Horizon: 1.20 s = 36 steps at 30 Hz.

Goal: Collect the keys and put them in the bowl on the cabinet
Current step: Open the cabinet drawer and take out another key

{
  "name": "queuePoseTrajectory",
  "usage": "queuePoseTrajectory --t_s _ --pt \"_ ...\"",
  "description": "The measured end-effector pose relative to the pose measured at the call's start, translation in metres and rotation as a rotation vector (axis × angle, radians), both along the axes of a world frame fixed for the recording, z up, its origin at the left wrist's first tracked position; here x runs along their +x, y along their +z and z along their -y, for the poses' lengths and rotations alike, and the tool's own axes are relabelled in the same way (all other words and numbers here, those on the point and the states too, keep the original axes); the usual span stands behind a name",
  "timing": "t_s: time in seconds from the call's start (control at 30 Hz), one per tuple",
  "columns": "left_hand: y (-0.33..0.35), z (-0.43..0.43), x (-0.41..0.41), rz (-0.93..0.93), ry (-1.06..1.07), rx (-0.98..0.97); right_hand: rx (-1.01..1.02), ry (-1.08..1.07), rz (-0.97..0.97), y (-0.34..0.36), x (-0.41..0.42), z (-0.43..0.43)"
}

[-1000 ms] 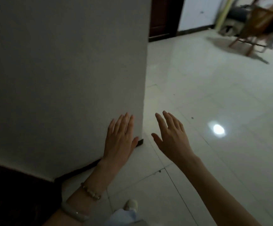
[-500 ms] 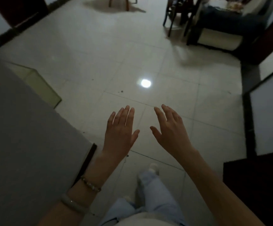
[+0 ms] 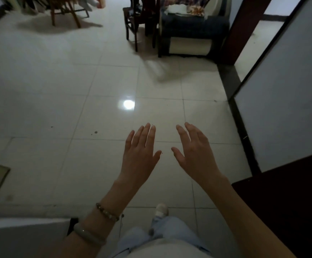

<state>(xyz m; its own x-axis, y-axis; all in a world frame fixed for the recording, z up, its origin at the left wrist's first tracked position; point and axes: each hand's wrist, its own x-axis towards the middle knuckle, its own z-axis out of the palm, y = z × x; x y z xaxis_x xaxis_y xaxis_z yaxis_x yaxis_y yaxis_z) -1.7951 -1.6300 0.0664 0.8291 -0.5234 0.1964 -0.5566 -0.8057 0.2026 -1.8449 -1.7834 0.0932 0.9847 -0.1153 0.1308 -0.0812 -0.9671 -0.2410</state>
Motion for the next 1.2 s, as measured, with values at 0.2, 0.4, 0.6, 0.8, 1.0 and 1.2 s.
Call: queuePoseTrajectory --t_s 0.2,0.4,0.6,0.8,1.0,1.2 --pt "-0.002 0.057 0.058 -0.026 -0.121 0.019 -0.014 -0.113 -0.018 0.005 0.041 0.055" --pt "-0.006 0.114 0.136 -0.017 -0.255 0.031 -0.028 -0.259 -0.039 -0.003 0.092 0.104" --pt "-0.014 0.182 0.235 -0.013 -0.449 0.073 -0.029 -0.437 -0.046 -0.012 0.17 0.157" --pt "-0.004 0.246 0.329 0.013 -0.665 0.1 0.01 -0.614 -0.051 -0.009 0.247 0.202" --pt "-0.004 0.315 0.382 0.021 -0.86 0.14 0.055 -0.814 -0.043 -0.005 0.278 0.241" --pt "-0.007 0.397 0.389 0.04 -1.049 0.128 0.055 -1.006 -0.041 -0.007 0.274 0.29"
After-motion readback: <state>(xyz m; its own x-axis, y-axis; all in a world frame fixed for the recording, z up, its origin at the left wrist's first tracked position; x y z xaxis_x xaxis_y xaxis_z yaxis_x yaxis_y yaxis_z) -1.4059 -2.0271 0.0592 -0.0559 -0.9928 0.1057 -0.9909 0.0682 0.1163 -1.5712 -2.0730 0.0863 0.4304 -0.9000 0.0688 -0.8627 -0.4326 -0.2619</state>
